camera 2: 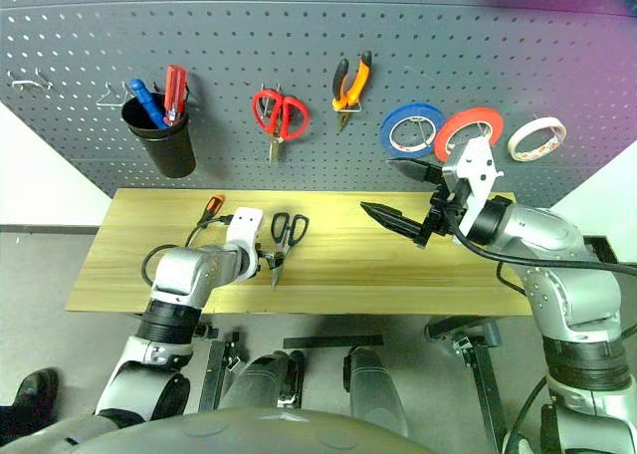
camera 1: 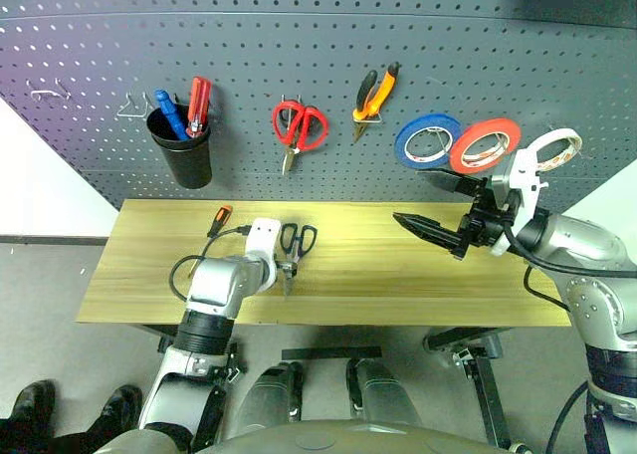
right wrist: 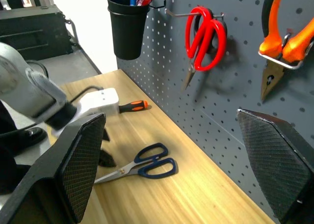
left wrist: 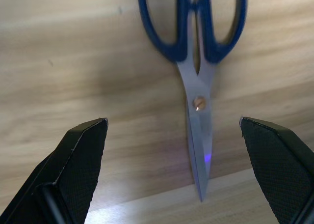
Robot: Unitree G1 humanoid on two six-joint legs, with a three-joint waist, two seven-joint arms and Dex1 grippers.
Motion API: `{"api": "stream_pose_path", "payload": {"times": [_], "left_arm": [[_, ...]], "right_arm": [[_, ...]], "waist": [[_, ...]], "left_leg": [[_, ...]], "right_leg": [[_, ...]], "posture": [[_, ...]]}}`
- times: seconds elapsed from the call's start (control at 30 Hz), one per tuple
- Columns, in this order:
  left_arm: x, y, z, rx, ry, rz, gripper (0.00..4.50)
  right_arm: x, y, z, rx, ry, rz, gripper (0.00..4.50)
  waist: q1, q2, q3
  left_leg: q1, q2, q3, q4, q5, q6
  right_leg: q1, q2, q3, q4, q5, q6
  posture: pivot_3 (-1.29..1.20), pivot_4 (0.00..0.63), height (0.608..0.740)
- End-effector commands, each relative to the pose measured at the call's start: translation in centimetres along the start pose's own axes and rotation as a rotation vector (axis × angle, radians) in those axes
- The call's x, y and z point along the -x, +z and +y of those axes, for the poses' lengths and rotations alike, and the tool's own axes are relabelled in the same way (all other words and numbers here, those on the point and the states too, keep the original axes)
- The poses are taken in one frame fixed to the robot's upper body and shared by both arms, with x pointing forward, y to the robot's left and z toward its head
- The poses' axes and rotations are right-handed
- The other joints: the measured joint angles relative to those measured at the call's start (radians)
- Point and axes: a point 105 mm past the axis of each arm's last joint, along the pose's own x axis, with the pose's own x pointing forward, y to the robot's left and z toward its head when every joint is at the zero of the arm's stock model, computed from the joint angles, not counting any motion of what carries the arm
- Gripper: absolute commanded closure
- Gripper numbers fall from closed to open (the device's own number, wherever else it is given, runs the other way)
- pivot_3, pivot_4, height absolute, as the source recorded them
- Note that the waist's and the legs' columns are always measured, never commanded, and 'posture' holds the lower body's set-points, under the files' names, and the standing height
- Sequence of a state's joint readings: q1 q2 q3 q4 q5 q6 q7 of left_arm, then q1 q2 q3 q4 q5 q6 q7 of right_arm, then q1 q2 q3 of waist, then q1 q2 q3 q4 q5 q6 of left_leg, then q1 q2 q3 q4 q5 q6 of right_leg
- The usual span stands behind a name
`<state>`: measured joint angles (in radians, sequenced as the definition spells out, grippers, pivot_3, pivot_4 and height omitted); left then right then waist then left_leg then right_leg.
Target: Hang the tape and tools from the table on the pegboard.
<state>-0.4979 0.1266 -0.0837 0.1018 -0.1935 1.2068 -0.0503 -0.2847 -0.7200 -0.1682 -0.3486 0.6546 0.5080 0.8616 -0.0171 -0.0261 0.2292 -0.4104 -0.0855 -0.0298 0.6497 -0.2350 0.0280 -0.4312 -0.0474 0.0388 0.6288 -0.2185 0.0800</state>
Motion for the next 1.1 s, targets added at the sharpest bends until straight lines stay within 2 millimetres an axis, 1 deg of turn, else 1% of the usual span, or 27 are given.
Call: {"api": "stream_pose_path", "payload": {"times": [0.03, 0.13, 0.2, 0.33, 0.63, 0.73, 0.93, 1.0, 1.1], "left_arm": [[-0.3, 1.7, -0.8, -0.031, 0.004, -0.044, 0.0], [-0.8, 2.1, -1.4, -0.057, 0.002, -0.041, 0.0], [-1.0, 2.5, -1.4, -0.037, 0.012, -0.049, 0.0], [-1.3, 2.2, -1.6, -0.035, 0.019, -0.025, 0.0], [-1.5, 2.0, -0.7, -0.04, 0.073, -0.008, 0.0], [-1.9, 1.6, -0.4, -0.031, 0.077, 0.009, 0.0], [-2.5, 1.5, -0.7, -0.016, 0.053, 0.029, 0.0], [-2.6, 1.6, -0.8, -0.022, 0.053, 0.027, 0.0], [-2.8, 1.7, -1.0, -0.018, 0.043, 0.028, 0.0]], "right_arm": [[-0.1, 1.1, 0.0, 0.019, 0.007, -0.031, 0.03], [-0.1, 1.1, 0.0, 0.022, 0.003, -0.029, 0.03], [0.0, 1.0, -0.2, 0.024, -0.006, -0.026, 0.03], [0.1, 1.0, -0.3, 0.025, -0.013, -0.022, 0.03], [0.2, 1.0, -0.6, 0.03, -0.037, -0.022, 0.03], [0.1, 1.1, -0.5, 0.031, -0.035, -0.024, 0.03], [0.1, 1.3, -0.6, 0.033, -0.038, -0.027, 0.03], [0.2, 1.5, -0.1, -0.005, -0.008, -0.037, 0.03], [0.4, 1.1, 0.3, 0.006, 0.011, -0.013, 0.03]], "waist": [[0.0, -0.001, 0.002], [0.0, -0.001, 0.004], [-0.001, -0.001, 0.004], [-0.002, -0.001, 0.005], [-0.002, -0.002, 0.013], [-0.002, -0.002, 0.014], [-0.002, -0.002, 0.016], [-0.002, -0.002, 0.016], [-0.002, -0.002, 0.016]], "left_leg": [[0.0, 0.0, 0.0, 0.0, 0.0, 0.0], [-0.003, 0.0, 0.0, 0.0, -0.001, 0.001], [-0.006, 0.0, 0.0, 0.0, -0.001, 0.001], [-0.013, 0.0, 0.0, 0.0, -0.001, 0.001], [-0.014, 0.0, 0.0, 0.0, -0.001, 0.001], [-0.014, 0.0, 0.0, 0.0, -0.001, 0.001], [-0.015, 0.0, 0.0, 0.0, -0.001, 0.001], [-0.015, 0.0, 0.0, 0.0, -0.001, 0.001], [-0.015, 0.0, 0.0, 0.0, -0.001, 0.002]], "right_leg": [[0.0, 0.0, 0.0, 0.0, 0.0, 0.0], [-0.003, -0.001, 0.0, -0.001, 0.0, 0.0], [-0.006, -0.001, 0.0, -0.001, 0.0, 0.0], [-0.012, -0.001, 0.0, 0.0, 0.0, 0.001], [-0.013, -0.001, 0.0, -0.001, 0.0, 0.001], [-0.013, -0.001, -0.001, -0.001, 0.0, 0.001], [-0.013, -0.001, -0.001, -0.001, 0.0, 0.001], [-0.013, -0.001, -0.001, -0.001, 0.0, 0.001], [-0.013, -0.001, -0.001, -0.002, 0.0, 0.001]], "posture": [[-0.11, 0.265, 0.74], [-0.11, 0.271, 0.74], [-0.12, 0.273, 0.74], [-0.12, 0.277, 0.74], [-0.13, 0.282, 0.74], [-0.13, 0.284, 0.74], [-0.13, 0.287, 0.74], [-0.14, 0.288, 0.74], [-0.14, 0.289, 0.74]]}}
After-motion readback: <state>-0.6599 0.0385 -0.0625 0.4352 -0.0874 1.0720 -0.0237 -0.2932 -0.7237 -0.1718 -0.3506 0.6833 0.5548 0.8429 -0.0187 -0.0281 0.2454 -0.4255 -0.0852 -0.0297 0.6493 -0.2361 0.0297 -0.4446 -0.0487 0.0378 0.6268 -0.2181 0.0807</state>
